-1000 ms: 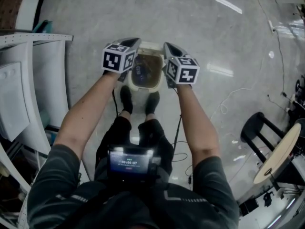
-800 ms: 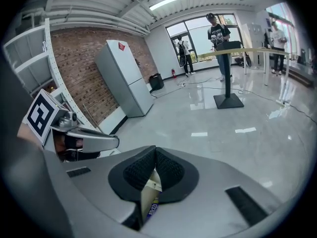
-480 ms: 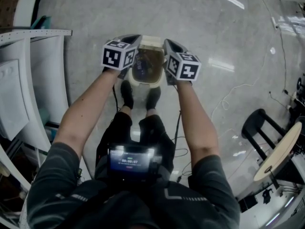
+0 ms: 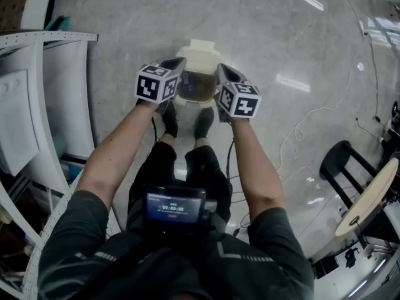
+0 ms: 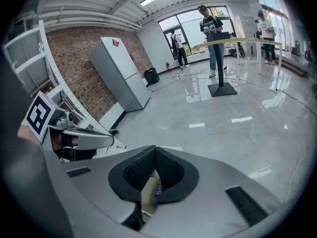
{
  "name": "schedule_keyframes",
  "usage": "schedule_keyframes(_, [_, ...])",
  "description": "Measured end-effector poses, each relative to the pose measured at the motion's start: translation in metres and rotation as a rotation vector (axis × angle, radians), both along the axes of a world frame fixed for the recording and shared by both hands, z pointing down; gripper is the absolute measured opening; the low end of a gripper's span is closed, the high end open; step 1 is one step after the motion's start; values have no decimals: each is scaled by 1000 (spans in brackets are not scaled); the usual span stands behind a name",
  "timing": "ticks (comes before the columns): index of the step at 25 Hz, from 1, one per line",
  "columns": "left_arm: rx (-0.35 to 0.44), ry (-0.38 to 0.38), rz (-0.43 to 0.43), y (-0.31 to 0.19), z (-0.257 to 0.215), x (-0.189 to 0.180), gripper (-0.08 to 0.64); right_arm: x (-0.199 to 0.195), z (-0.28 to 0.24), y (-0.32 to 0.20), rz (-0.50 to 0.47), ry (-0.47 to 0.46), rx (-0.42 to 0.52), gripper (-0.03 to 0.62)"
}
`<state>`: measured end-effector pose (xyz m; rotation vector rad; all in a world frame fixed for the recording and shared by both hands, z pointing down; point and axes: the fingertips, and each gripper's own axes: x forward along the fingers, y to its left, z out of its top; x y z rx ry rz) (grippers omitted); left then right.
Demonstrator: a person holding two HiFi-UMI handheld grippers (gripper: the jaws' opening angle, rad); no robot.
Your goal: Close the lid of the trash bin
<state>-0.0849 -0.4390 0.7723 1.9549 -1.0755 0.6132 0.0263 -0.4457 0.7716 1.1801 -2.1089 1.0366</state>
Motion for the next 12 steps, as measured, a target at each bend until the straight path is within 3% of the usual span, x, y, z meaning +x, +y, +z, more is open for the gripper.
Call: schedule_keyframes(12, [-96, -42, -1, 85, 53, 6, -8, 4, 53, 82, -38, 25, -123, 11])
